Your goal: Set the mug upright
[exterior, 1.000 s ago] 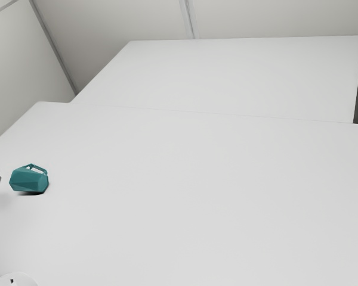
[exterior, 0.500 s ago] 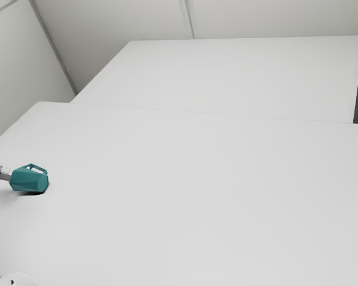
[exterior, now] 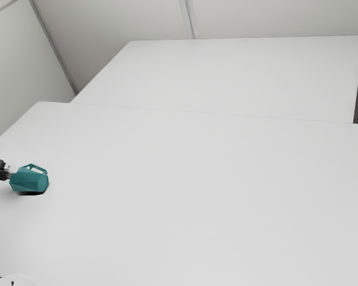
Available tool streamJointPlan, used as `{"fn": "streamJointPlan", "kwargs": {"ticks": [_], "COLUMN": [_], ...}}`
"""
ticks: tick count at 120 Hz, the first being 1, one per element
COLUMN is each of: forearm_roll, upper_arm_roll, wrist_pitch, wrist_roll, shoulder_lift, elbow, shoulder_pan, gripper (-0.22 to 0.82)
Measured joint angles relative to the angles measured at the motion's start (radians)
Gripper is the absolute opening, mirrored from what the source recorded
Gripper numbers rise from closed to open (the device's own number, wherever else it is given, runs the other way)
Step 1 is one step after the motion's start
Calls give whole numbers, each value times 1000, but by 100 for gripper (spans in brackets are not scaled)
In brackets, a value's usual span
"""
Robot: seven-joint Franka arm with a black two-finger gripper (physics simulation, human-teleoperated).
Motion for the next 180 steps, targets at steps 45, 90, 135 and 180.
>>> {"fn": "streamJointPlan", "kwargs": {"ticks": [45, 90, 135, 180], "forearm_roll": [2, 31, 289, 584], "upper_arm_roll": [-10, -54, -78, -65], "wrist_pitch": [3, 6, 42, 170], "wrist_roll": [-7, -16, -75, -245], "shoulder_lift": [2, -51, -231, -378], "elbow": [4, 0, -26, -115], "shoulder_pan": [1, -20, -250, -543], "gripper": [13, -14, -18, -18]}}
